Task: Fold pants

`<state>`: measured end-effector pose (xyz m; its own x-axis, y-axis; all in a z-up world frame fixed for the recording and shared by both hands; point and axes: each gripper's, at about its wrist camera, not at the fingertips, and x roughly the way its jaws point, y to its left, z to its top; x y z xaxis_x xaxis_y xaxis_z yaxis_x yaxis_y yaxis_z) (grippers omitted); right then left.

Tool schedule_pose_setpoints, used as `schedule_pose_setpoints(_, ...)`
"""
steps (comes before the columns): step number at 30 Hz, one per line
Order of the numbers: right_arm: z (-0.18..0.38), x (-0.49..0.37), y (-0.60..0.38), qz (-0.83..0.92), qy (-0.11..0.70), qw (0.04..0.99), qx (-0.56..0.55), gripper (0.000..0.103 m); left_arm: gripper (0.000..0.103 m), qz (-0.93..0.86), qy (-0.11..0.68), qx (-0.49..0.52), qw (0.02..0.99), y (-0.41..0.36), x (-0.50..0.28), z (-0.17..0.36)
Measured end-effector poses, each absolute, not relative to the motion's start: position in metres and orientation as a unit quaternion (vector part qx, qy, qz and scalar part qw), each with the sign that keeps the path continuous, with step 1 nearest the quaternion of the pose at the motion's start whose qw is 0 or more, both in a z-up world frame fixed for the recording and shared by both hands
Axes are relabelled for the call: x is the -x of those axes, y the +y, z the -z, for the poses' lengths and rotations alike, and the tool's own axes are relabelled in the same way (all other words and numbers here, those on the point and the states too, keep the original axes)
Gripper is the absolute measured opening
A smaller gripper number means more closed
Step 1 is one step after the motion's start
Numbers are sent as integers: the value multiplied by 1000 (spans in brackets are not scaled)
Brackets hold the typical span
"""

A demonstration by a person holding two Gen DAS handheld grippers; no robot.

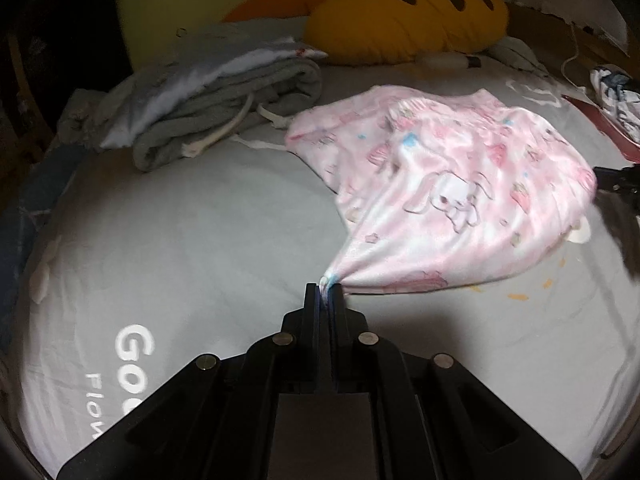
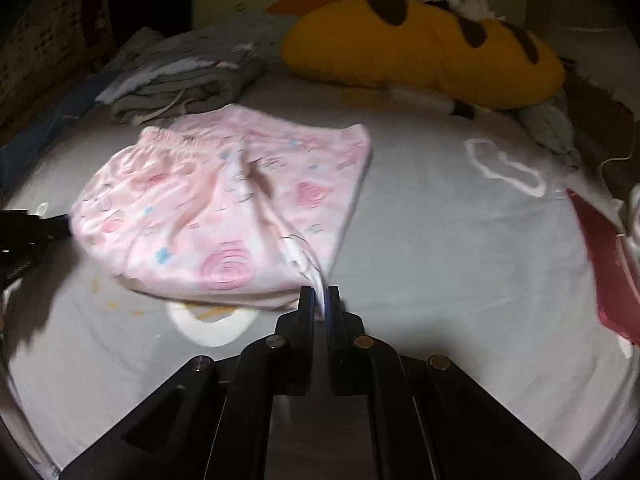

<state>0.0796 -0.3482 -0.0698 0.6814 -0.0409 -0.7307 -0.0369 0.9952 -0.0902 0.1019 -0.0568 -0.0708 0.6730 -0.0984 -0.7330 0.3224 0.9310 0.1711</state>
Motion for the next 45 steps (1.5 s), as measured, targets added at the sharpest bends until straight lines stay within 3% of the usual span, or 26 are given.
schedule_pose_setpoints(6,58,-76,-362,-21,384,923,4,5,7,136,390,-118,903,-50,-99,67)
schedule_pose_setpoints(8,54,-73,-357,-33,374,927,8,18,11,151,382,-108,905,-52,-93,61)
schedule_pose_setpoints(9,53,-73,-353,-39,369,928,8,24,14,157,375,-109,907,-55,-89,57)
schedule_pose_setpoints(11,49,-68,-348,-48,352,935,11,57,24,170,356,-114,912,-61,-80,48)
schedule_pose_setpoints(13,44,-62,-340,-55,330,942,28,62,53,181,333,-124,917,-67,-73,40)
schedule_pose_setpoints(14,42,-60,-335,-62,324,943,40,62,59,181,323,-130,920,-70,-69,37)
schedule_pose_setpoints(15,42,-59,-331,-69,322,943,47,62,64,181,317,-133,921,-72,-66,34)
schedule_pose_setpoints(18,41,-57,-324,-112,328,937,32,68,69,198,322,-122,918,-75,-64,33)
schedule_pose_setpoints(20,44,-60,-323,-127,338,933,13,81,76,203,338,-102,913,-74,-69,37)
schedule_pose_setpoints(27,67,-79,-342,-80,405,909,-57,83,75,237,464,73,850,-54,-100,73)
schedule_pose_setpoints(31,85,-90,-358,-110,446,877,-144,83,74,245,458,119,846,-45,-107,73)
schedule_pose_setpoints(39,104,-107,-394,-178,443,818,-321,83,74,283,444,232,817,-32,-129,80)
schedule_pose_setpoints(41,106,-110,-398,-188,435,812,-341,83,67,281,437,246,818,-33,-135,81)
schedule_pose_setpoints(42,106,-112,-397,-192,434,812,-340,83,54,277,434,246,821,-33,-137,82)
schedule_pose_setpoints(43,106,-113,-396,-195,433,813,-337,80,34,273,430,246,825,-33,-139,83)
schedule_pose_setpoints(45,108,-118,-388,-203,441,812,-322,57,23,274,429,253,823,-34,-141,91)
